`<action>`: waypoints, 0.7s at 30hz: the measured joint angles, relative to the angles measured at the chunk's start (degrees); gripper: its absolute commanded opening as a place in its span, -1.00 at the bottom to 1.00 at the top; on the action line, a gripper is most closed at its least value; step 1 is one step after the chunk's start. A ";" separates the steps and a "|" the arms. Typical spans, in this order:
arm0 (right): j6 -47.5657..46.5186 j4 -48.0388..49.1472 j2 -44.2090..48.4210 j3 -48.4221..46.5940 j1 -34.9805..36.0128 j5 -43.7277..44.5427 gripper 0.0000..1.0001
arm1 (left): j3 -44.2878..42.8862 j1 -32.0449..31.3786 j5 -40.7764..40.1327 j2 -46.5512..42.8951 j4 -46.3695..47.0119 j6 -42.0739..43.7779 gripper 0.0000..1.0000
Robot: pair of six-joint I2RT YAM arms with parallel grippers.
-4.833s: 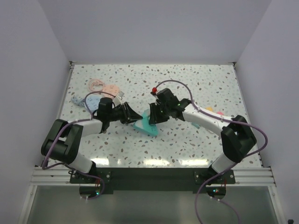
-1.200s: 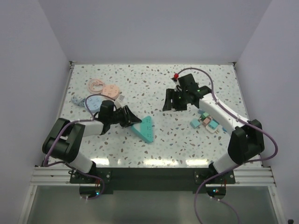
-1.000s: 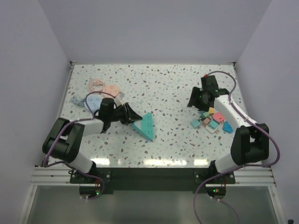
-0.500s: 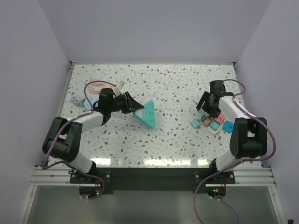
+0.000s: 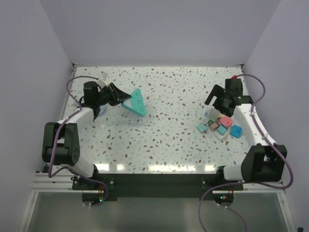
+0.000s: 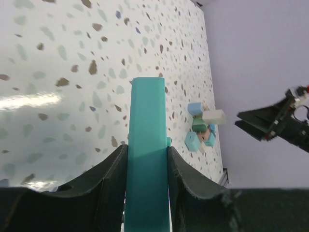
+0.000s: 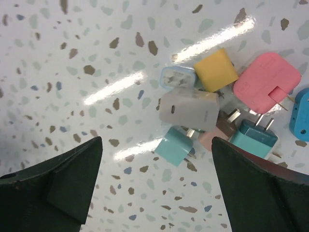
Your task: Pull the plug off the socket
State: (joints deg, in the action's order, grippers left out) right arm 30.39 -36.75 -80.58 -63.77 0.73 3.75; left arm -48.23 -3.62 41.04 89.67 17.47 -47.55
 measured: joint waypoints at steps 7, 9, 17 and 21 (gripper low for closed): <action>-1.64 -0.07 9.81 0.11 0.20 -11.10 0.97 | -5.46 12.90 -3.28 2.43 -3.82 3.50 -1.00; -2.62 -0.09 10.08 0.15 0.96 -14.23 0.97 | -5.92 16.72 -4.39 4.07 -3.80 3.56 -1.00; -5.77 0.20 9.88 0.15 5.09 -23.32 0.97 | -10.03 25.03 -6.71 13.94 -4.15 3.17 -0.97; -6.16 0.83 9.64 0.15 6.88 -25.38 0.97 | -11.50 25.88 -7.26 15.74 -4.46 3.21 0.17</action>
State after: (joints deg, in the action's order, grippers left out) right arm 24.23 -35.92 -70.94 -63.61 7.62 -21.63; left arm -59.72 22.26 33.78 105.41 13.02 -44.34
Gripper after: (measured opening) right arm 0.983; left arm 0.398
